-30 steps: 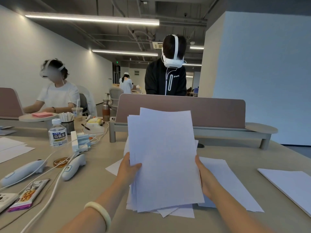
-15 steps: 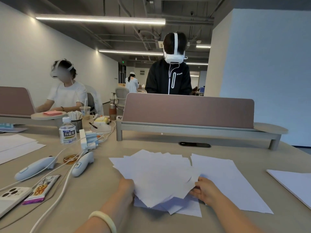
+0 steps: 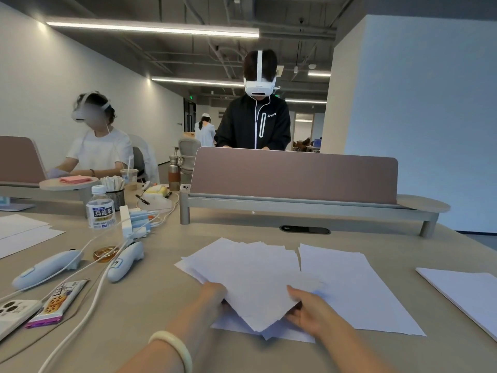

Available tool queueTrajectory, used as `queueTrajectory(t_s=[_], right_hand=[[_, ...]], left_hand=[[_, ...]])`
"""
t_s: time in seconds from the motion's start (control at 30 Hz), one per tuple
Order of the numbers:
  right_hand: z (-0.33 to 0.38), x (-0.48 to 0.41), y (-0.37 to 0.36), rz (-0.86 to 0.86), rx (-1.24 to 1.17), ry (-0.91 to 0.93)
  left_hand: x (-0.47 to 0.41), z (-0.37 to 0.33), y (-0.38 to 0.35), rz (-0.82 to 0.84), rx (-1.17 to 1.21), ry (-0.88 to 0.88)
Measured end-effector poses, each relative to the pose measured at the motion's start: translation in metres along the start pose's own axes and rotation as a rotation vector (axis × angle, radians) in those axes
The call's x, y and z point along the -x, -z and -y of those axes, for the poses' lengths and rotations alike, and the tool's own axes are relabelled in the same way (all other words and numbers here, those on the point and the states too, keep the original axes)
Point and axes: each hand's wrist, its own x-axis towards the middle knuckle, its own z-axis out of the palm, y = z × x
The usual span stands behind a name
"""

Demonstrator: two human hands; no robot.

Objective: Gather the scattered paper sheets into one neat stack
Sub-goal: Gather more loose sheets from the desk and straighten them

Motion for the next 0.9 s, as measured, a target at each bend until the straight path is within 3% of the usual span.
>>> queueTrajectory(t_s=[0.1, 0.2, 0.33, 0.5, 0.67, 0.83, 0.9], right_hand=[[-0.010, -0.001, -0.012, -0.026, -0.067, 0.002], [-0.011, -0.002, -0.018, -0.060, -0.091, 0.020], [-0.013, 0.001, -0.022, -0.094, -0.143, 0.024], [-0.023, 0.009, -0.034, 0.042, -0.115, 0.066], [-0.016, 0.016, -0.024, 0.208, 0.032, 0.063], [0.012, 0.007, 0.011, 0.245, -0.152, 0.092], [0.025, 0.005, 0.022, 0.209, -0.025, 0.109]], left_hand=[[0.006, 0.000, 0.005, 0.136, -0.176, 0.010], [0.009, -0.001, 0.016, 0.081, -0.281, 0.004], [0.007, 0.000, 0.026, 0.129, -0.120, 0.040], [0.005, -0.003, 0.021, 0.203, 0.164, 0.002], [0.003, -0.007, 0.025, 0.148, 0.077, -0.120], [0.005, -0.022, 0.044, 0.258, -0.006, -0.260], [0.009, -0.030, 0.049, 0.277, -0.070, -0.325]])
